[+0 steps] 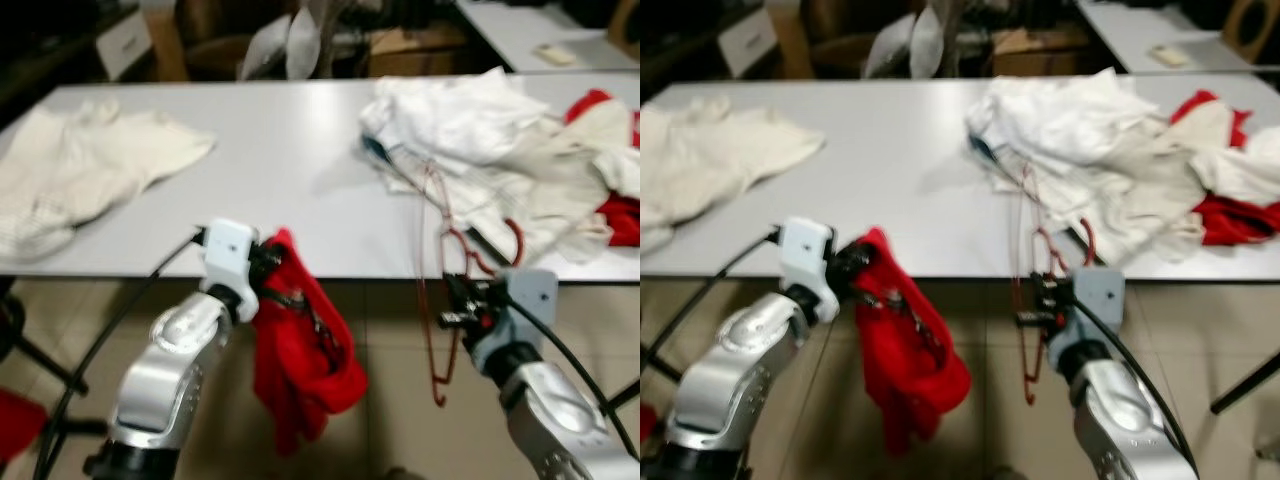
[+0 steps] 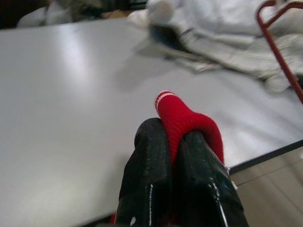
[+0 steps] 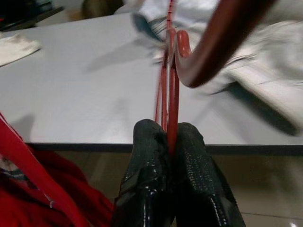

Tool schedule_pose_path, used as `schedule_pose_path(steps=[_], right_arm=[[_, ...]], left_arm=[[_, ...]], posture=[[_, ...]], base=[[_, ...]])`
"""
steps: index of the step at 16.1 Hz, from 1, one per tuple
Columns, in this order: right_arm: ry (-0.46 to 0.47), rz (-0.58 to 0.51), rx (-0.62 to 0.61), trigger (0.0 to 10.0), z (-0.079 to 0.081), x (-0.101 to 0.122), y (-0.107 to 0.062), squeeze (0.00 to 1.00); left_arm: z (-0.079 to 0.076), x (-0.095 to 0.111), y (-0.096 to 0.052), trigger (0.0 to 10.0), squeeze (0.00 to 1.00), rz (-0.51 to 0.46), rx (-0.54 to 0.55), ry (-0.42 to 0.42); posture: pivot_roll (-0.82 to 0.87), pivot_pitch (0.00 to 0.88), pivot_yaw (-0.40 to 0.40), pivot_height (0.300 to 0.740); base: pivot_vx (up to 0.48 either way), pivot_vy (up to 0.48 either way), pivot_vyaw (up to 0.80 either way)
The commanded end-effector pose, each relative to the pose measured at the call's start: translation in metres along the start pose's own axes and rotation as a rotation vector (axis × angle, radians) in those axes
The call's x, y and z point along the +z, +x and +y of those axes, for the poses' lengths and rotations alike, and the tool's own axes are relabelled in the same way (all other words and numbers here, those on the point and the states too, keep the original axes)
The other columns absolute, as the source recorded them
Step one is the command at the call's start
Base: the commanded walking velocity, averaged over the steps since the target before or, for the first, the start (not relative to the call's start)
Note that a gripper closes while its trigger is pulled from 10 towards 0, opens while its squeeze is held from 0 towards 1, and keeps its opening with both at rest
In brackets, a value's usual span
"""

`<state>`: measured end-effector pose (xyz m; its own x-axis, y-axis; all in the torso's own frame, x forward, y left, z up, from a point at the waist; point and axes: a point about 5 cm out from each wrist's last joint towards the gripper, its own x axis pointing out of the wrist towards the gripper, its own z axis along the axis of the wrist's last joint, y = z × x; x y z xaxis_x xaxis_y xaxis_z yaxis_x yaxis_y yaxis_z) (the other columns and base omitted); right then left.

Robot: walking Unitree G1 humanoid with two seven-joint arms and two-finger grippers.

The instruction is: Hang hanger

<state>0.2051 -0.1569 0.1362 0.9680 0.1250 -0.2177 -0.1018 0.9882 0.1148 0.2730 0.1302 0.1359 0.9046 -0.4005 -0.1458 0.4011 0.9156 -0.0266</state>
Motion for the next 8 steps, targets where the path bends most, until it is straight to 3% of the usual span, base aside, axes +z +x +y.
schedule_pose_path(steps=[1,2,5,7,8], right_arm=[[0.006,-0.009,0.015,10.0,0.004,0.002,0.0,0.0],[0.005,-0.01,0.016,10.0,0.004,0.002,0.0,0.0],[-0.025,-0.033,0.064,10.0,0.007,0.006,0.001,0.0],[-0.053,-0.039,0.141,10.0,0.008,0.01,-0.001,0.0],[-0.075,-0.041,0.169,10.0,0.006,0.012,-0.003,0.0]], left_arm=[[0.005,0.013,0.0,10.0,0.0,-0.049,0.015,0.026],[0.005,0.013,0.0,10.0,0.0,-0.049,0.014,0.025],[0.006,0.014,0.001,10.0,0.0,-0.055,0.027,0.03],[0.011,0.019,0.002,10.0,0.0,-0.069,0.048,-0.004],[0.013,0.023,0.003,10.0,0.0,-0.08,0.047,0.032]], posture=[[-0.02,0.02,0.069,0.74],[-0.02,0.019,0.069,0.74],[-0.02,0.019,0.069,0.74],[-0.01,0.021,0.068,0.74],[-0.01,0.022,0.068,0.74]], base=[[0.0,-0.319,-0.75],[0.0,-0.326,-0.58],[0.0,-0.324,0.0],[0.0,0.0,0.0],[0.0,0.0,0.0]])
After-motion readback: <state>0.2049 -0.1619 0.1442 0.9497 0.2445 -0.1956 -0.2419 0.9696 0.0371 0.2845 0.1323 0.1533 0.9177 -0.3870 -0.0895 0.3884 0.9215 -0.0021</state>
